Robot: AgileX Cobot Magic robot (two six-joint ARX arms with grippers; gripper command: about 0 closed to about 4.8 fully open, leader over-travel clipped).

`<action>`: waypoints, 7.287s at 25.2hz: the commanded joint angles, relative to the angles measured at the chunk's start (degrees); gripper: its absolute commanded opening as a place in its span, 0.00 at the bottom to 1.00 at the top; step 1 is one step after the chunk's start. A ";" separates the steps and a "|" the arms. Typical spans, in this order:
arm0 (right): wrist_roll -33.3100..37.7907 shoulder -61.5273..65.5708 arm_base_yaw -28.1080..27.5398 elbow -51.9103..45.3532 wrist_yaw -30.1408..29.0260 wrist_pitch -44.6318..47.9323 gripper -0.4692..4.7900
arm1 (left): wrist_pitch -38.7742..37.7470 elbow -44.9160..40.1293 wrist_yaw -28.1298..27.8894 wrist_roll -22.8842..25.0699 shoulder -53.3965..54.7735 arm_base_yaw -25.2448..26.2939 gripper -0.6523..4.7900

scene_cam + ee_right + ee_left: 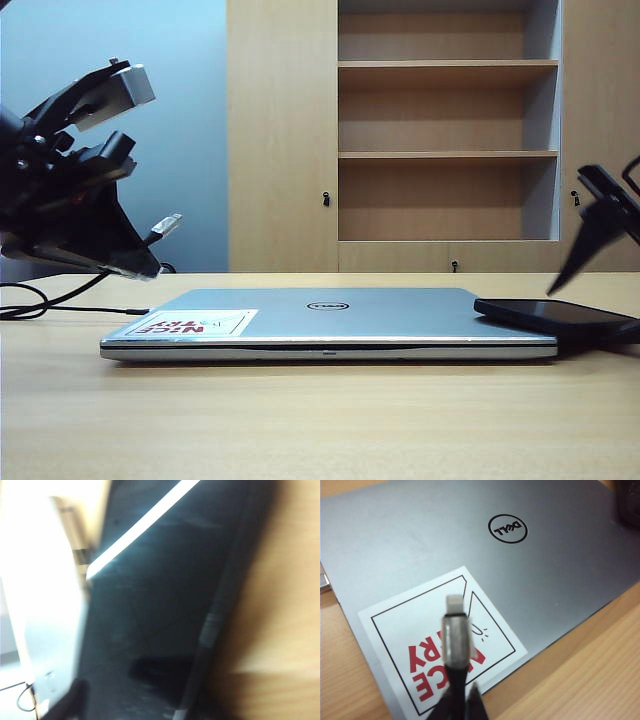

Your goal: Pick up the charging cable and the phone, plug the charging cable into the charging port on the phone, and finally place them back on the table.

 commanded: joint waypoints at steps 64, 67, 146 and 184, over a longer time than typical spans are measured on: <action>-40.00 -15.21 13.77 33.38 27.41 -70.20 0.08 | 0.68 -0.02 0.11 0.07 -0.07 0.04 0.11; -40.00 -14.23 18.84 33.18 33.03 -72.11 0.08 | 0.70 -0.02 0.11 0.07 -0.07 0.04 0.11; -44.30 0.92 20.15 37.59 21.62 -70.23 0.08 | -0.76 -0.04 0.15 -1.92 -0.04 -0.94 0.11; -6.01 0.83 25.42 6.40 -3.89 20.61 0.08 | 7.96 -0.13 0.22 -30.34 9.99 -21.97 0.11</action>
